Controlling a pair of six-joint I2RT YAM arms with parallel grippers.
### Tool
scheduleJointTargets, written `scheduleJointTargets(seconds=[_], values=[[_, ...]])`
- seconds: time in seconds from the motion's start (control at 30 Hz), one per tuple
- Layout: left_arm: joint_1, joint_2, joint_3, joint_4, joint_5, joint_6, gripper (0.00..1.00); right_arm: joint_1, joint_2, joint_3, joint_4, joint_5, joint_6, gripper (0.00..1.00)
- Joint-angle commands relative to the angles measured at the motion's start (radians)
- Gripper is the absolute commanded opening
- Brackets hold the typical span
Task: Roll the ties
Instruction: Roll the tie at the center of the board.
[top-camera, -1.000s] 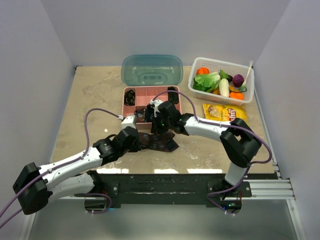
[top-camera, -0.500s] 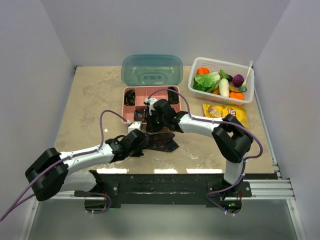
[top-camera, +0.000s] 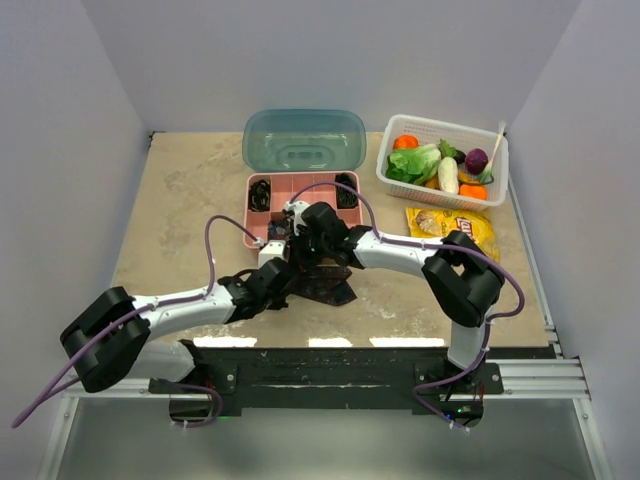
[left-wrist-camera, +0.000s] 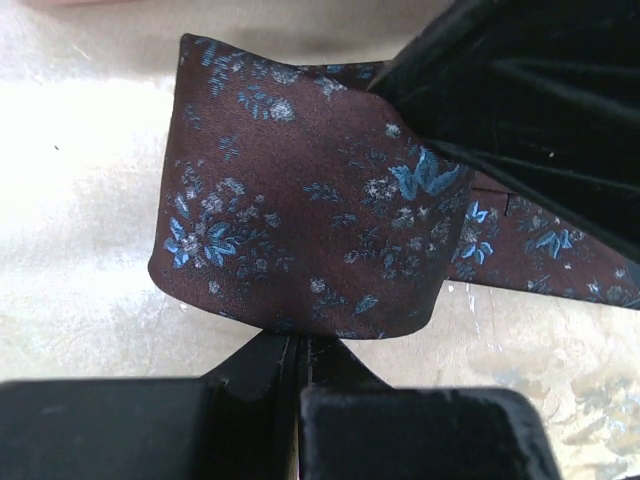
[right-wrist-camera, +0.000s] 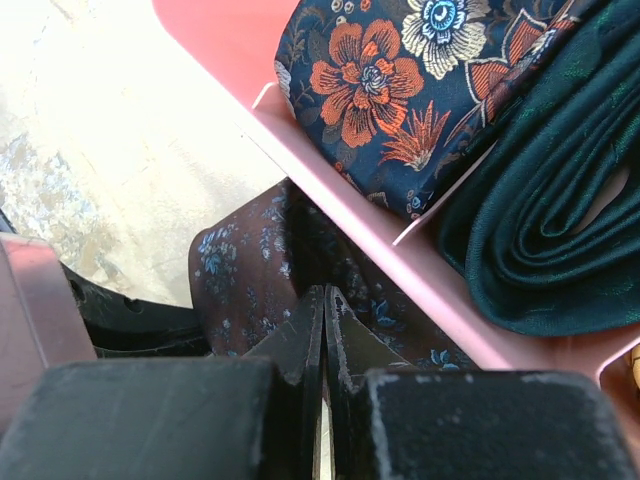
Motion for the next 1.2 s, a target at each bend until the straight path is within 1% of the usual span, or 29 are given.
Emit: scheduleJointTargets(seconds=[0.0, 0.13, 0.27, 0.37, 0.6, 0.7, 0.73, 0.77, 0.8, 0.83, 0.87, 0.9, 0.93, 0.97, 1.0, 1.03, 1.07, 1.1, 1.13, 1.17], values=[[0.006, 0.010, 0.036, 0.071, -0.070, 0.023, 0.00, 0.007, 0.006, 0.036, 0.004, -0.020, -0.019, 0.01], [0.006, 0.001, 0.027, 0.079, -0.091, 0.011, 0.00, 0.007, 0.007, 0.042, -0.007, -0.016, -0.023, 0.01], [0.006, -0.020, 0.018, 0.099, -0.094, 0.010, 0.00, 0.007, -0.005, 0.045, -0.020, 0.028, -0.018, 0.01], [0.006, -0.045, 0.010, 0.088, -0.083, 0.011, 0.00, 0.006, -0.032, 0.050, -0.040, 0.097, -0.019, 0.01], [0.006, -0.145, -0.015, 0.019, -0.051, -0.012, 0.00, 0.003, -0.103, 0.042, -0.102, 0.164, -0.042, 0.02], [0.006, -0.195, -0.019, -0.013, -0.042, -0.029, 0.05, 0.000, -0.147, -0.002, -0.114, 0.187, -0.036, 0.02], [0.006, -0.214, -0.019, -0.021, -0.040, -0.030, 0.10, -0.003, -0.157, -0.013, -0.120, 0.197, -0.035, 0.02], [0.006, -0.223, -0.016, -0.032, -0.036, -0.033, 0.13, -0.003, -0.169, -0.040, -0.125, 0.205, -0.032, 0.06], [0.006, -0.231, -0.016, -0.036, -0.034, -0.033, 0.16, -0.008, -0.183, -0.056, -0.128, 0.205, -0.027, 0.12], [0.006, -0.246, -0.013, -0.039, -0.033, -0.033, 0.22, -0.014, -0.207, -0.071, -0.131, 0.226, -0.026, 0.15], [0.004, -0.252, -0.007, -0.047, -0.033, -0.032, 0.24, -0.017, -0.218, -0.102, -0.132, 0.234, -0.024, 0.17], [0.006, -0.260, -0.002, -0.052, -0.033, -0.030, 0.27, -0.022, -0.229, -0.116, -0.138, 0.240, -0.021, 0.23], [0.006, -0.274, 0.001, -0.053, -0.036, -0.029, 0.34, -0.031, -0.247, -0.128, -0.145, 0.254, -0.021, 0.27], [0.006, -0.278, 0.013, -0.061, -0.039, -0.023, 0.38, -0.037, -0.253, -0.148, -0.152, 0.263, -0.021, 0.32], [0.006, -0.284, 0.021, -0.064, -0.042, -0.018, 0.43, -0.042, -0.259, -0.157, -0.166, 0.266, -0.019, 0.35], [0.007, -0.294, 0.028, -0.068, -0.045, -0.014, 0.54, -0.052, -0.266, -0.166, -0.172, 0.271, -0.021, 0.38], [0.006, -0.300, 0.037, -0.073, -0.051, -0.004, 0.60, -0.055, -0.276, -0.183, -0.175, 0.279, -0.019, 0.40], [0.007, -0.304, 0.056, -0.078, -0.056, -0.001, 0.66, -0.060, -0.281, -0.192, -0.181, 0.283, -0.018, 0.48], [0.007, -0.310, 0.065, -0.085, -0.060, 0.002, 0.74, -0.071, -0.284, -0.208, -0.186, 0.291, -0.016, 0.50], [0.007, -0.314, 0.085, -0.088, -0.066, 0.013, 0.78, -0.075, -0.286, -0.212, -0.191, 0.300, -0.015, 0.55]])
